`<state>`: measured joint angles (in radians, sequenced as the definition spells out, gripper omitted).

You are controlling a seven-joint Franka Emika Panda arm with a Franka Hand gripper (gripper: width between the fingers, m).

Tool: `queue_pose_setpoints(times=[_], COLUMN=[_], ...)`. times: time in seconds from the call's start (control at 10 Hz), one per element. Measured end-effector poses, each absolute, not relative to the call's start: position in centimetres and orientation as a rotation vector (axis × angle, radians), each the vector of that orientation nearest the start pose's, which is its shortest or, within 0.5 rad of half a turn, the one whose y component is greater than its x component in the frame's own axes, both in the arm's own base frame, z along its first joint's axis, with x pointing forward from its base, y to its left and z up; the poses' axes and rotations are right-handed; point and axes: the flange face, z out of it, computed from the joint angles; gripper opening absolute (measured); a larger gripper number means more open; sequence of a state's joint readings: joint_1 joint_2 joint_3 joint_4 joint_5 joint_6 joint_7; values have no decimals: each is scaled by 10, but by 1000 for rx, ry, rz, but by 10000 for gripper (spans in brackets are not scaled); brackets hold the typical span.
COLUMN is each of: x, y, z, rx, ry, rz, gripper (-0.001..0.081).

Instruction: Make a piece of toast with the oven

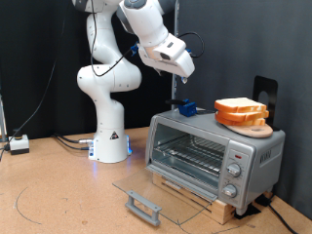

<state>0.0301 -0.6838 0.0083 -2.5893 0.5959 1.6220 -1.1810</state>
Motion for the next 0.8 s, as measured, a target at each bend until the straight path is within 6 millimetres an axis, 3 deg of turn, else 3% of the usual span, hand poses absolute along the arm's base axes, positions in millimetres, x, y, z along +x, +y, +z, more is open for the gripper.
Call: queue_pose_setpoints(times=[0.8], x=[303], y=[95], z=[432], rx=[-2178], ry=[-1333], rz=[-71], gripper=[809])
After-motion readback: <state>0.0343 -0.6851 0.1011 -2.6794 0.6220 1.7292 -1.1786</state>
